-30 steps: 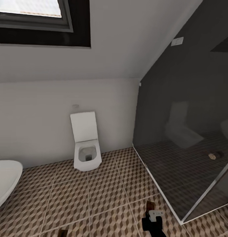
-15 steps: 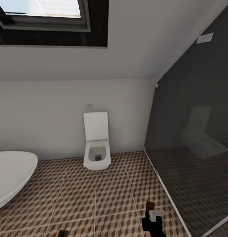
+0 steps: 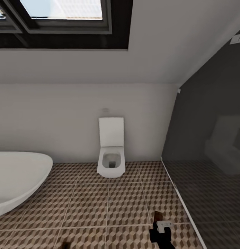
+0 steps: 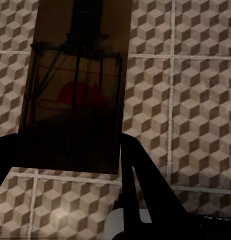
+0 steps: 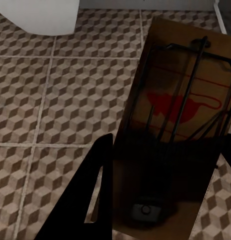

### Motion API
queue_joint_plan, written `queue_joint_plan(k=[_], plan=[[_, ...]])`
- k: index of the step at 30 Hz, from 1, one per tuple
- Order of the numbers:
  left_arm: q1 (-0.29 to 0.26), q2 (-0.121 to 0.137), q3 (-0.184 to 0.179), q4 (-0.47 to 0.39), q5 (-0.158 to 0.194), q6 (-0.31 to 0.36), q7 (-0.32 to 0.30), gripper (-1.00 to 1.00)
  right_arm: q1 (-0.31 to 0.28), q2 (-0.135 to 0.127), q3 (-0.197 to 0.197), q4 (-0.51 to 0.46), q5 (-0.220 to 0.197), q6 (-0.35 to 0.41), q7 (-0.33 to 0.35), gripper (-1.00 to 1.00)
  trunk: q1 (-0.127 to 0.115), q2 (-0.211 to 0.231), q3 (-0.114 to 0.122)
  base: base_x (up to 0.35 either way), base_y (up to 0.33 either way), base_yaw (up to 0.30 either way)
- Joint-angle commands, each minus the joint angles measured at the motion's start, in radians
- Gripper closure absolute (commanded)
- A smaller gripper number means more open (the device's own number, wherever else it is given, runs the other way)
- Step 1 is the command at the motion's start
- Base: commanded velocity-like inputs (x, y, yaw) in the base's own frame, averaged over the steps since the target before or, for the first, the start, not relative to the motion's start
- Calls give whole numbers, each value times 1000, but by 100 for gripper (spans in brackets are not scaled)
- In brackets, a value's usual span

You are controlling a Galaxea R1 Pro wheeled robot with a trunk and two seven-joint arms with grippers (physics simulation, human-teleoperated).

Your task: Take the four mousetraps from the cabinet in the bathroom and place them on the bathroom floor. Make sure all four end up on the same floor surface, and ensure that at least two of them are either under or directly next to the same bathroom sink.

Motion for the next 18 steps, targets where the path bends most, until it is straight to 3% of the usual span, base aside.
queue_joint_plan(k=[1,6,18], plan=[[-1,0,-9,0,4,-2,5,100,-1,0,9,1,-10,-3,1,100,1,-2,-2,0,0,215],[-1,0,-9,0,4,-2,5,100,-1,0,9,1,-10,-3,1,100,1,-2,-2,0,0,107],[-1,0,-9,-1,4,-2,5,100,-1,0,9,1,-10,-3,1,100,1,-2,-2,14,0,6]])
